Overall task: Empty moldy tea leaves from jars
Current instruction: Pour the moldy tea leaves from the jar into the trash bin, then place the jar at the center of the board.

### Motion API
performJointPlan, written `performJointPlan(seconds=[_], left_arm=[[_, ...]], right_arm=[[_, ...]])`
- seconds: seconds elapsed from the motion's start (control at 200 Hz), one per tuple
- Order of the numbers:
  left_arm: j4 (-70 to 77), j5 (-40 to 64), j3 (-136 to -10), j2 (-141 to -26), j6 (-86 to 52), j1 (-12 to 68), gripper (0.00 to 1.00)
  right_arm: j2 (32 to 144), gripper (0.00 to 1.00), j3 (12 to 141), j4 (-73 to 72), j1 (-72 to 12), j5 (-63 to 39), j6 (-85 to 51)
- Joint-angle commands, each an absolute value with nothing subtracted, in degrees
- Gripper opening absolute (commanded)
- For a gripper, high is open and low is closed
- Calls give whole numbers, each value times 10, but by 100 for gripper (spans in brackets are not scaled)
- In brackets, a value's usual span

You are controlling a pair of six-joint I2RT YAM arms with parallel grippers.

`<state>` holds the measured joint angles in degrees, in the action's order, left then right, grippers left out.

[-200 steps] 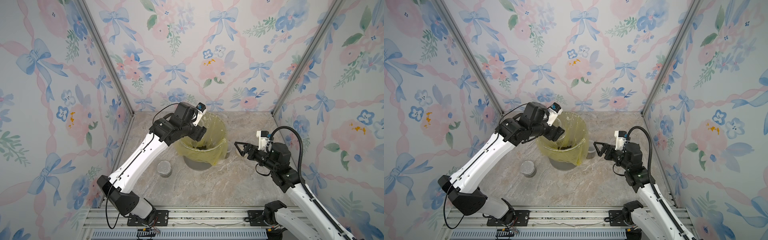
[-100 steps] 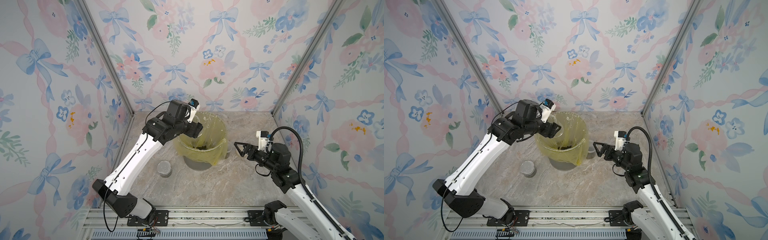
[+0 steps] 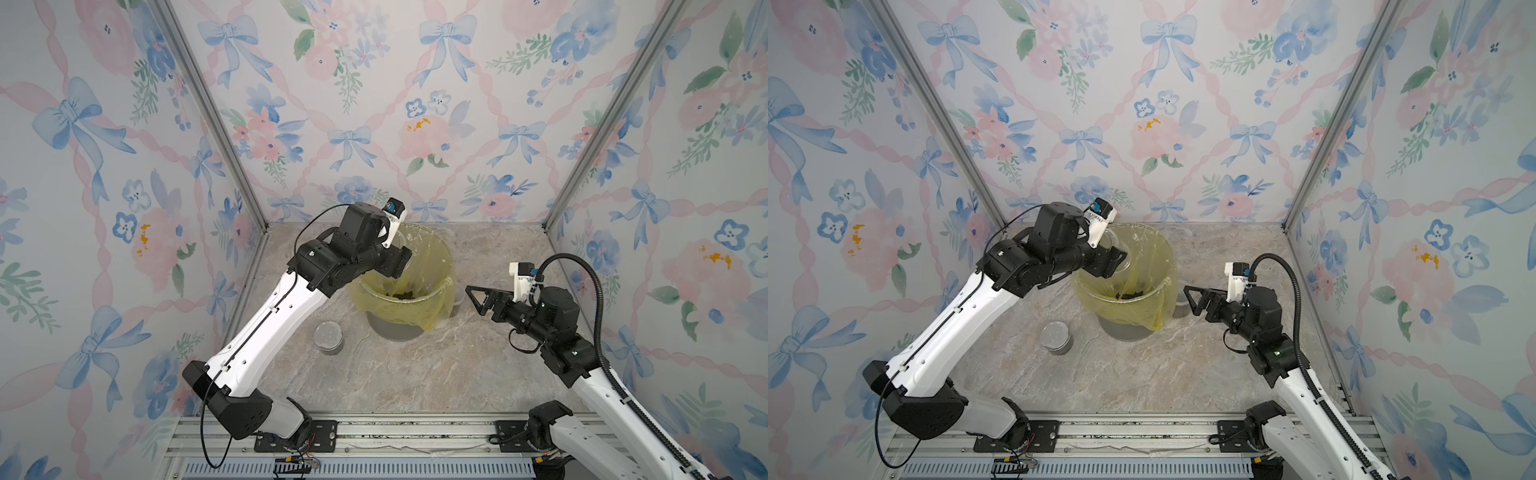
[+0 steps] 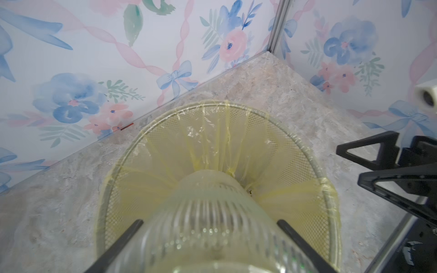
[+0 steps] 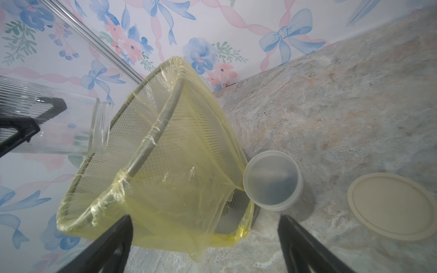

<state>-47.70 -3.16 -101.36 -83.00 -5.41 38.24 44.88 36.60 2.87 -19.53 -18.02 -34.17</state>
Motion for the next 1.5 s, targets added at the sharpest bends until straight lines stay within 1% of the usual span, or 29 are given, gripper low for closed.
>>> performJointPlan(seconds=[0.0,0.105,0.23,0.38,0.615,0.785,0.935,1.13,1.285,1.39,1.495], left_arm=[[-442,-108,-1034,-813,-23,411,0],[-433,-44,-1028,-806,-44,399,0],[-410,-68,-1009,-790,-31,400,0],[-295,-42,-918,-733,-9,400,0],[-191,-32,-846,-687,7,400,0],[-39,-17,-751,-633,24,400,0],[113,12,-660,-595,37,399,0],[248,27,-599,-582,45,400,0],[328,43,-572,-587,58,400,0],[394,56,-551,-595,65,400,0],[451,67,-535,-605,66,402,0]], right_arm=[[444,97,375,42,-204,-165,-326],[442,97,381,49,-205,-161,-323],[440,96,396,62,-205,-159,-320],[425,97,413,67,-208,-160,-327],[421,97,445,36,-210,-218,-354],[434,96,487,23,-210,-248,-408],[460,97,510,-40,-210,-287,-490],[508,96,540,-129,-210,-318,-608],[538,97,558,-166,-215,-318,-696],[552,97,564,-192,-233,-305,-727],[575,97,566,-249,-258,-296,-767]])
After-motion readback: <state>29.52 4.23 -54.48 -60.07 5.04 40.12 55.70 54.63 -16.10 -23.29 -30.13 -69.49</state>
